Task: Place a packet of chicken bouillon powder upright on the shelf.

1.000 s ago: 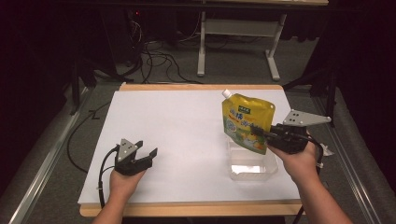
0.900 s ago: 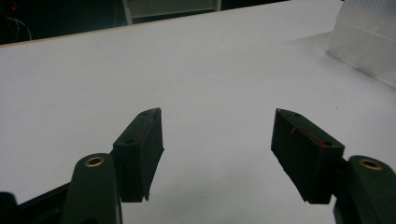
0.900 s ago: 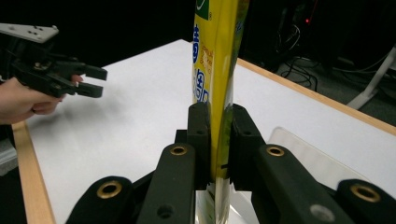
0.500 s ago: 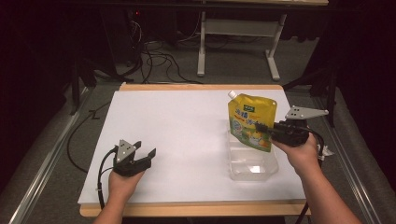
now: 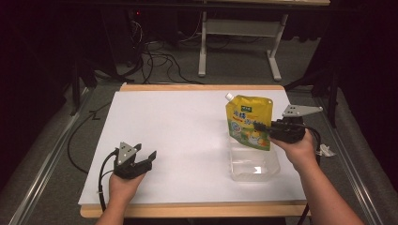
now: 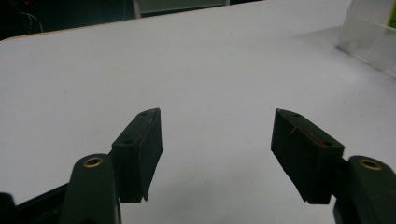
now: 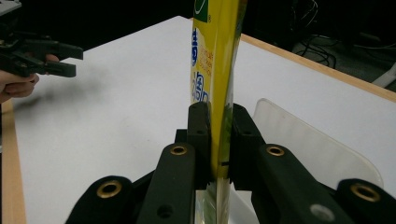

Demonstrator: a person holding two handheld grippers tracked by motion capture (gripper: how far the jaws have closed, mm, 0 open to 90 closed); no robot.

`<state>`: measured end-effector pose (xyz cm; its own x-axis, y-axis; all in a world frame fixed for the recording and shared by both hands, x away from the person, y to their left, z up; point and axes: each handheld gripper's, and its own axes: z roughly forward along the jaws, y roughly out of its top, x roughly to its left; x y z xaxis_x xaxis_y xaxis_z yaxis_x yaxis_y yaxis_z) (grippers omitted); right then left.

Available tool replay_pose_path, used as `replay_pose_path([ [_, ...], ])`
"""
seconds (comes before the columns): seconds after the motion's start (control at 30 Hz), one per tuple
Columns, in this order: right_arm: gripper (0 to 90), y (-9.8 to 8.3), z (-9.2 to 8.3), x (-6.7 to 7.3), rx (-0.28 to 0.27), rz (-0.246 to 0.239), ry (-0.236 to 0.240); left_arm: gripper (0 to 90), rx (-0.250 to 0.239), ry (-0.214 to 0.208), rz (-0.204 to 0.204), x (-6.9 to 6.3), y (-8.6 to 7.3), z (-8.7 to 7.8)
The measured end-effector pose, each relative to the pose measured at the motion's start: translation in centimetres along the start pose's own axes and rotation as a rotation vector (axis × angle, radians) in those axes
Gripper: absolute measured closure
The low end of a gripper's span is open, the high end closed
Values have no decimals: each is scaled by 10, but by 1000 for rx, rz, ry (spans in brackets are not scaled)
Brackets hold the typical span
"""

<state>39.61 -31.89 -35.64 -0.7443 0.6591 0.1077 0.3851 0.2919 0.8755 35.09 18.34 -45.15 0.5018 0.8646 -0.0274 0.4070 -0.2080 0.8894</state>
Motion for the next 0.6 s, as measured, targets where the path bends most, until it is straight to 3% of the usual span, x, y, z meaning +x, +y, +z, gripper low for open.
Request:
replay_pose_path([
  [0.27, 829, -6, 8, -8, 29, -2, -17, 343, 1, -1, 0, 1, 0, -1],
  [0.6, 828, -18, 9, -14, 8, 32, -30, 343, 2, -3, 1, 0, -1, 0],
])
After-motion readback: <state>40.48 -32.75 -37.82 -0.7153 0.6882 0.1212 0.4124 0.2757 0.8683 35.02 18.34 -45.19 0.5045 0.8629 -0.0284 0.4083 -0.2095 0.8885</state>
